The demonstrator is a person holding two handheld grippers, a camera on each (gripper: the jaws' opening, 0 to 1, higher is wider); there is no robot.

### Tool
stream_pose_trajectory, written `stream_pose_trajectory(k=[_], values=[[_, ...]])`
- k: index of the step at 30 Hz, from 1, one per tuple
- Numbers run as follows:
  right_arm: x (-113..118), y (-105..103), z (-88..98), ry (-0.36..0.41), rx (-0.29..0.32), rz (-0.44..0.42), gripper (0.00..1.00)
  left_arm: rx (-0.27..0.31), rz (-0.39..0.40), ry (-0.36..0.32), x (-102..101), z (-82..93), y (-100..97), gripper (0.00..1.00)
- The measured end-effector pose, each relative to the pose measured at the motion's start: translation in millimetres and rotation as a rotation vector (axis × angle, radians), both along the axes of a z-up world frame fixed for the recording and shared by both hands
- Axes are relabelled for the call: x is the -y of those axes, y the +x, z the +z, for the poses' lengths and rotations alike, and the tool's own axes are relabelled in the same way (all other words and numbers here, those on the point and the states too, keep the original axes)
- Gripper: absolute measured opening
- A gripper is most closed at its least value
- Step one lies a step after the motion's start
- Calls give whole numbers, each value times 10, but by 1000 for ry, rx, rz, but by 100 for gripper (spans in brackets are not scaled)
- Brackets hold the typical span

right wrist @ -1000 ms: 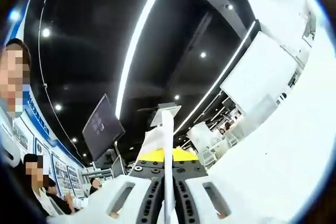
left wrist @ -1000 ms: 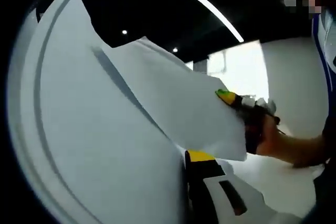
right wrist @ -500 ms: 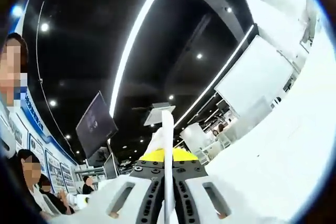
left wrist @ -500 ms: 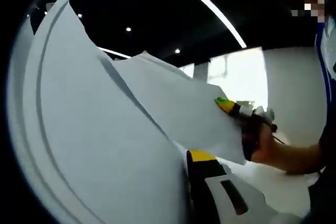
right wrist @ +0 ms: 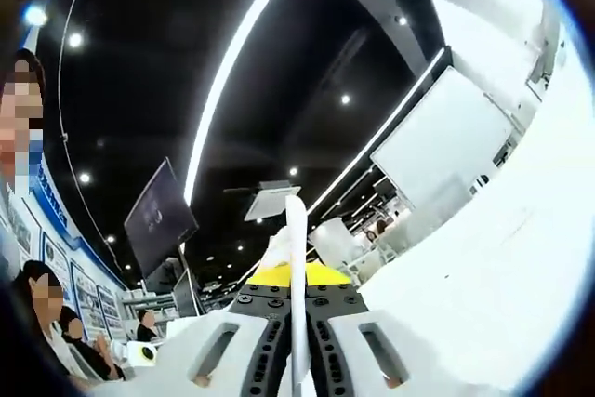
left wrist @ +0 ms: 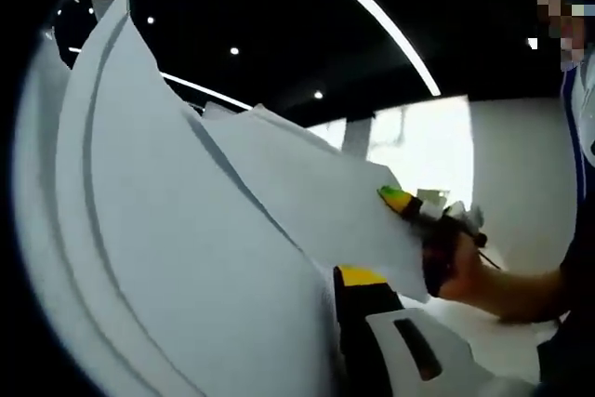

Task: Organize the stack of printing papers by aligning and flattening the scattered papers on the table

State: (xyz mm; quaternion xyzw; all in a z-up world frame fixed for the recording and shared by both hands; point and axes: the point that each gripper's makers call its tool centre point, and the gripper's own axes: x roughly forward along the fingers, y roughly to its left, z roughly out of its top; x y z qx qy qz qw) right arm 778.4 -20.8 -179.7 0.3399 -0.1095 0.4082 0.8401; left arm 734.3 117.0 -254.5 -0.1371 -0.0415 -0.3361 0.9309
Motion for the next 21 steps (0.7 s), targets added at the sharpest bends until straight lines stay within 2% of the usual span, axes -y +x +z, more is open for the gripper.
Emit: stream_pose_trajectory(k=[13,19,21], values=[[-200,-34,-118,-24,-44,52,0,-14,8,-3,-16,-19,7,17],[-157,34,-149,-45,-56,29,0,-12,15,-3,-39,-16,15,17],[-155,68,-191,-56,-77,11,0,-15,17,-1,-46,-24,21,17]])
